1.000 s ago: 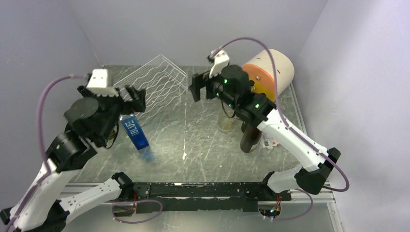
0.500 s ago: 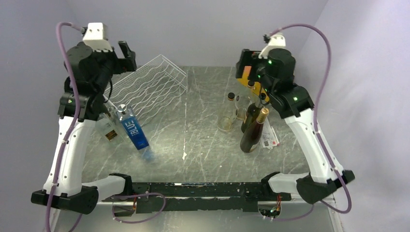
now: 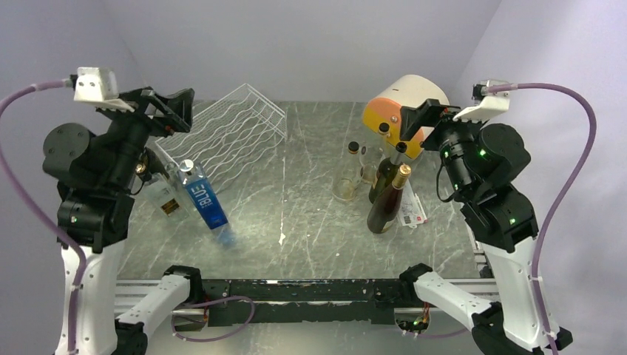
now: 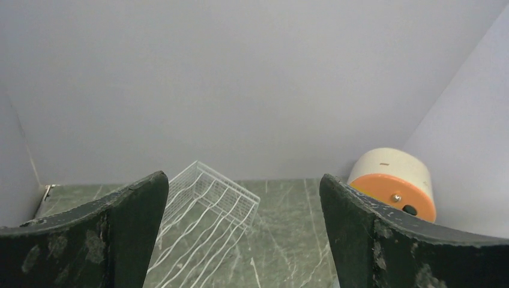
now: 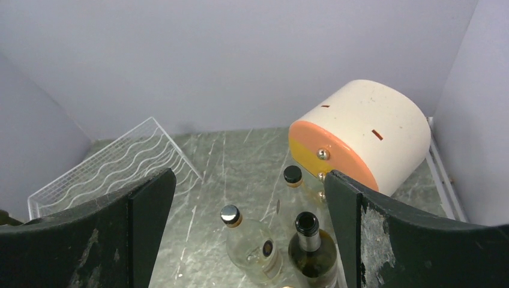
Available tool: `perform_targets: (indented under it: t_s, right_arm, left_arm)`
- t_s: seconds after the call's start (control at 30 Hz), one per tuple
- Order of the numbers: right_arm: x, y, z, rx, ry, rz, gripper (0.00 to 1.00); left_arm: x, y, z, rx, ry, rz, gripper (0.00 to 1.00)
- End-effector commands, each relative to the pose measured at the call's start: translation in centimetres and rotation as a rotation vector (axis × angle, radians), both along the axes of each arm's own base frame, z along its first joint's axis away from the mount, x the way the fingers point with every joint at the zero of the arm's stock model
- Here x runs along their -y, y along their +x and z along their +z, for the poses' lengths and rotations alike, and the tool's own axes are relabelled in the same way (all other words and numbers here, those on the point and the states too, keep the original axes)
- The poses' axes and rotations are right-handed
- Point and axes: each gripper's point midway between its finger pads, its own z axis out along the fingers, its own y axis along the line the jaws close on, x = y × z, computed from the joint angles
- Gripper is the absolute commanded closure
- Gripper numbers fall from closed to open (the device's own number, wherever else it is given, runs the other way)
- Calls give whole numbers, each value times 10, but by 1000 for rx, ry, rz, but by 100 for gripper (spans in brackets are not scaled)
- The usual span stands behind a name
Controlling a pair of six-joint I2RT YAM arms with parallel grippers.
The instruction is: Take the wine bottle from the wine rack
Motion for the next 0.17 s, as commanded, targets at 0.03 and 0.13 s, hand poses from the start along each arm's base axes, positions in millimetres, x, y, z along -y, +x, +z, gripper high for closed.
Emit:
perform_targets:
  t_s: [0.03,0.13]
  right_arm:
    - [-8,-6,-5,56,-34,70,0]
    - [-5,-10,-4,68,-20,63,0]
  left_arm:
    - [-5,-5,4,39,-45,17,0]
    - [-7,-4,-3,14,-48,31,0]
